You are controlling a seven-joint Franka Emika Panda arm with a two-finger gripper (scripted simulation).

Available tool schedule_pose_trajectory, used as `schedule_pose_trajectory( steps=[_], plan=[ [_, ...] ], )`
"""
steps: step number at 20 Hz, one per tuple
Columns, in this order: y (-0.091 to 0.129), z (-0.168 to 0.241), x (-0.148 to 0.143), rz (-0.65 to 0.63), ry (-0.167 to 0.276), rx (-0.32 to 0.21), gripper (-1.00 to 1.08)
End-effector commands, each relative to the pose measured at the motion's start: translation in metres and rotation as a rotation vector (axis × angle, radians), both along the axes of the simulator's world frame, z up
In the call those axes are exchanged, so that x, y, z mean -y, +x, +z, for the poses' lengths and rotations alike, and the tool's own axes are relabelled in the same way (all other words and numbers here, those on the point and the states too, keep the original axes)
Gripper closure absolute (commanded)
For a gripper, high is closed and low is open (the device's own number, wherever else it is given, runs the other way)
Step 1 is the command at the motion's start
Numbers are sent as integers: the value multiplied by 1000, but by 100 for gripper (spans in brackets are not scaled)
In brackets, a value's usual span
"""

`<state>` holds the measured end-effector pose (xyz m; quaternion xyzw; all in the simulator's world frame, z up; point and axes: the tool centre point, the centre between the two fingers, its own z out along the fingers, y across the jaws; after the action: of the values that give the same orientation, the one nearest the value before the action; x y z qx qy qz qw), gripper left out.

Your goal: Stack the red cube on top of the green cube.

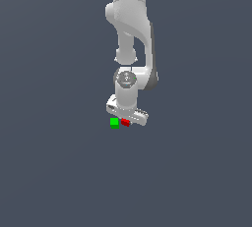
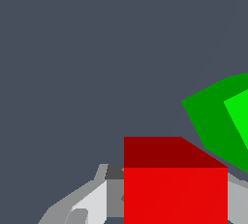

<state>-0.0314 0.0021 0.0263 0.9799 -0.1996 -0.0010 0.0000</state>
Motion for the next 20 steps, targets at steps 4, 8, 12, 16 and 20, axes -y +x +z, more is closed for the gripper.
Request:
schedule_pose_trajectory(
  steps=[4,8,12,16,20],
  plan=[
    [0,24,0,0,0,2,108],
    [-1,53,0,0,0,2,108],
    [0,77,0,-1,0,2,108],
    [0,90,1,-1,0,2,108],
    [0,92,0,0,0,3,108]
  ],
)
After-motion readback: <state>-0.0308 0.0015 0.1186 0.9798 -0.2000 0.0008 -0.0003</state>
